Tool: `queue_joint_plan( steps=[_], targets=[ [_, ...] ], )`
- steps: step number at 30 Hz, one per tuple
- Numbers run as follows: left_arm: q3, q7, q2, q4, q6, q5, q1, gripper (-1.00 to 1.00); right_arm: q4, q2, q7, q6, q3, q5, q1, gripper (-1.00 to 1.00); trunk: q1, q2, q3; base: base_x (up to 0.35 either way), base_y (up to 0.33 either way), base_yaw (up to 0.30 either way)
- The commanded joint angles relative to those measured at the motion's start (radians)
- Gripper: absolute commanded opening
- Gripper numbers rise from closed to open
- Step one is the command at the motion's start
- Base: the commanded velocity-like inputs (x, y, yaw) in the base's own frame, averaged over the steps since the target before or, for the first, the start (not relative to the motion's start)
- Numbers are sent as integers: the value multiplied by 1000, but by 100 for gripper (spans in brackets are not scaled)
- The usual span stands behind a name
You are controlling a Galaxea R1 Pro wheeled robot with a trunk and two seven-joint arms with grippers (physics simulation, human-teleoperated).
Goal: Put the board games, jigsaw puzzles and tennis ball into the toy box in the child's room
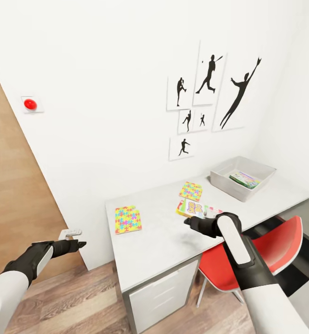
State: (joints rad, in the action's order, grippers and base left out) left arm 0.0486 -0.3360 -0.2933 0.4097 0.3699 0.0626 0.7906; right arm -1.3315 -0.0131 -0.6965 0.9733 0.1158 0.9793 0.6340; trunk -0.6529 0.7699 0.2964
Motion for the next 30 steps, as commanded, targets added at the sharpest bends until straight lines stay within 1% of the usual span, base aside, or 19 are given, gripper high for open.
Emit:
queue_joint_plan(
  steps=[1, 4, 8, 11, 15, 17, 18, 19, 22, 24, 26, 30],
  targets=[
    [5, -3, 0, 1, 10, 6, 0, 100, -1, -1, -11, 0, 2, 9, 1, 100, 0, 1, 1, 29, 15, 0],
    [4, -3, 0, 1, 11, 6, 1, 100, 0, 4, -12, -5, 4, 10, 1, 100, 0, 1, 1, 13, 7, 0],
    [4, -3, 0, 0, 13, 6, 0, 100, 15, 34, -11, -5, 5, 8, 2, 100, 0, 1, 3, 3, 2, 34],
    [4, -4, -2, -3, 16, 5, -1, 100, 55, 60, -11, -5, 5, 7, 7, 100, 0, 1, 6, 1, 0, 119],
    [3, -10, -4, -4, 19, 4, -17, 100, 96, 68, -11, -6, 5, 6, 36, 100, 0, 1, 11, 0, 0, 148],
    [2, -30, -4, -5, 22, 4, -27, 100, 129, 70, -11, -11, 5, 6, 58, 100, 0, 1, 14, 0, 0, 158],
    [2, -52, -6, -5, 26, 4, -30, 100, 147, 71, -11, -19, 5, 6, 73, 100, 0, 1, 15, 0, 0, 161],
    [2, -86, -13, -5, 32, 3, -32, 100, 166, 71, -11, -28, 6, 6, 90, 100, 0, 1, 16, 0, 0, 163],
    [2, -222, -48, -5, 44, 3, -35, 100, 218, 71, -11, -44, 7, 5, 129, 100, 0, 1, 20, 0, 0, 165],
    [3, -311, -65, -5, 51, 4, -35, 100, 236, 71, -11, -49, 7, 4, 153, 100, 0, 1, 23, 0, 0, 167],
    [4, -346, -70, -5, 57, 4, -36, 100, 241, 71, -11, -50, 7, 4, 163, 100, 0, 1, 26, 0, 0, 167],
    [12, -457, -80, -4, 98, 2, -35, 100, 259, 71, -11, -52, 7, 3, 197, 100, 0, 1, 31, 0, 0, 167]
  ],
)
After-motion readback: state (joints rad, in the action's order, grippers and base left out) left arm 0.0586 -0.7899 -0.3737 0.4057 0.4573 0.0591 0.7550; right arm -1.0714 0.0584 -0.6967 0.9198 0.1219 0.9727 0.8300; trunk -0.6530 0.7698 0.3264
